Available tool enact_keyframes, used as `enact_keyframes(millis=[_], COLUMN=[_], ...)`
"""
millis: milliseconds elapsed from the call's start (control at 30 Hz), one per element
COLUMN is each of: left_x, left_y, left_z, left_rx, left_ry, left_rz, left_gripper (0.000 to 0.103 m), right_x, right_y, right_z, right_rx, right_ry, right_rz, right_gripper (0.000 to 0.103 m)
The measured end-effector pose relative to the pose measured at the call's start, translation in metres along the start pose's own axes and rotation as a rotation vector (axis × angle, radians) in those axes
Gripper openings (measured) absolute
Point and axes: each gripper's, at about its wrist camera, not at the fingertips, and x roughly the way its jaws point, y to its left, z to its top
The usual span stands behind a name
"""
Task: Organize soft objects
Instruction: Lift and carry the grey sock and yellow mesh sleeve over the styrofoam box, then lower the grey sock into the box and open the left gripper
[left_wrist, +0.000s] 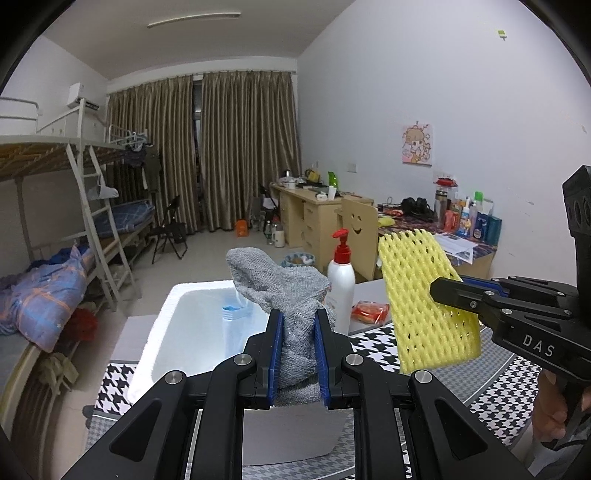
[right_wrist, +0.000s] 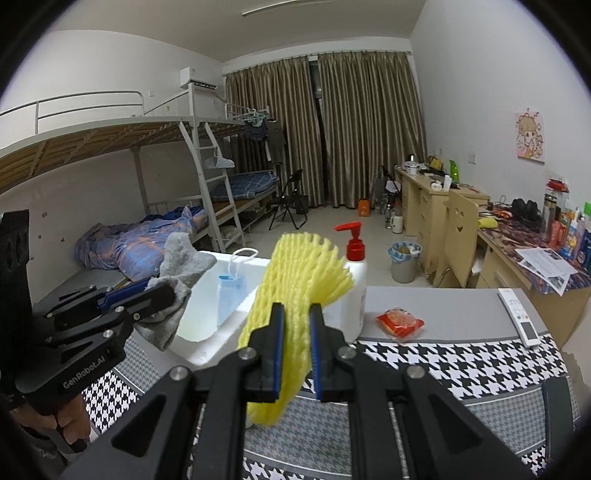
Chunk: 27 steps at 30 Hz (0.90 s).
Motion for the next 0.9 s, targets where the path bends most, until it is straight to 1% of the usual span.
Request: enact_keyframes(millis=[367,600,900], left_x=[0.004,0.011,0.019], left_y=[0.010,0.019,0.026], left_z=[0.004,0.004,0.005], left_rx=[-0.010,-0.029,-0.043], left_ry=[-0.004,-0.002,0.012], left_rz=[0.059,0.094,0.098], left_gripper=[0.018,0.018,0.018], right_x=[0.011,0.023,0.029], right_y=[0.011,0.018,0.022], right_z=[0.008,0.013,0.018], right_rx=[-0.019,-0.028,-0.032], right_ry=[0.013,0.037,0.043], right_rz=[0.037,0.059,0.066], right_gripper=[0.016,0.016,0.016])
